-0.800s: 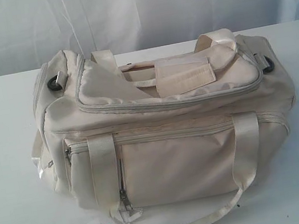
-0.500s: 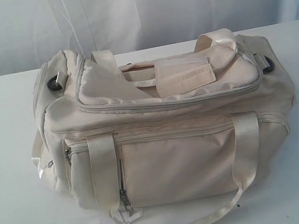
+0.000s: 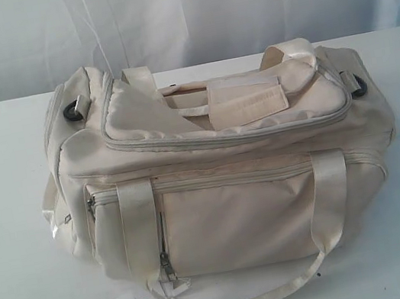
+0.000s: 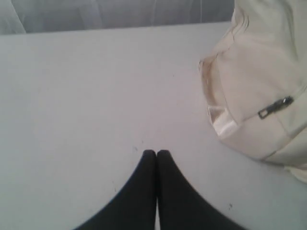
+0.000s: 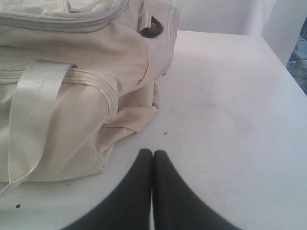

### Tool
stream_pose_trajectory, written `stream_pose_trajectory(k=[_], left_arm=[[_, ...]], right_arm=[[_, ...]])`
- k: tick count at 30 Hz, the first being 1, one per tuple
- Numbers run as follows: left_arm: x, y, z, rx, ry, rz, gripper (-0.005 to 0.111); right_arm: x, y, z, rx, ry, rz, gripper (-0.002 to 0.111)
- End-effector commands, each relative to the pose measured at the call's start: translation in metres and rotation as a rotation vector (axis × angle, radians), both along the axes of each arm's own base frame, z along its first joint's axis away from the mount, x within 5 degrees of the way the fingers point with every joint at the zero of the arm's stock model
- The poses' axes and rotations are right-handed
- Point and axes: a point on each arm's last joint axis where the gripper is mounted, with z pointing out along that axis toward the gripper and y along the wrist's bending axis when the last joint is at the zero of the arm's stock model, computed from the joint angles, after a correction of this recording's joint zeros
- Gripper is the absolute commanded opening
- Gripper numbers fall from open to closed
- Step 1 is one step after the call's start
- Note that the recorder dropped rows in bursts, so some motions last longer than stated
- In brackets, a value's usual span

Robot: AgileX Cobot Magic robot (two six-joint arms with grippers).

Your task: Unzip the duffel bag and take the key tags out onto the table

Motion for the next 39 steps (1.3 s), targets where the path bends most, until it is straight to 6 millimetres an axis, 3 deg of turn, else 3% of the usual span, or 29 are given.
stream_pose_trajectory(k=[1,6,12,18,31,39], left_arm=[[-0.010,-0.001,0.040,-0.006,-0.062,-0.009,0.000],[-0.028,-0.003,0.076,0.000,-0.063,-0.028,0.000],[-0.041,-0.004,0.094,0.005,-0.049,-0.039,0.000],[-0.042,-0.004,0.093,0.006,-0.033,-0.041,0.000],[-0.042,-0.004,0.093,0.006,-0.033,-0.041,0.000],[-0.042,-0.004,0.093,0.006,-0.033,-0.041,0.000]], right_arm=[[0.000,-0.001,0.002,-0.010,-0.023,-0.005,0.000],[0.000,-0.001,0.002,-0.010,-0.023,-0.005,0.000],[0.000,-0.001,0.002,-0.010,-0.023,-0.005,0.000],[0.001,-0.001,0.004,-0.021,-0.042,-0.005,0.000],[0.003,-0.002,0.039,0.063,-0.427,-0.027,0.000],[0.001,-0.003,0.047,0.082,-0.515,-0.032,0.000]])
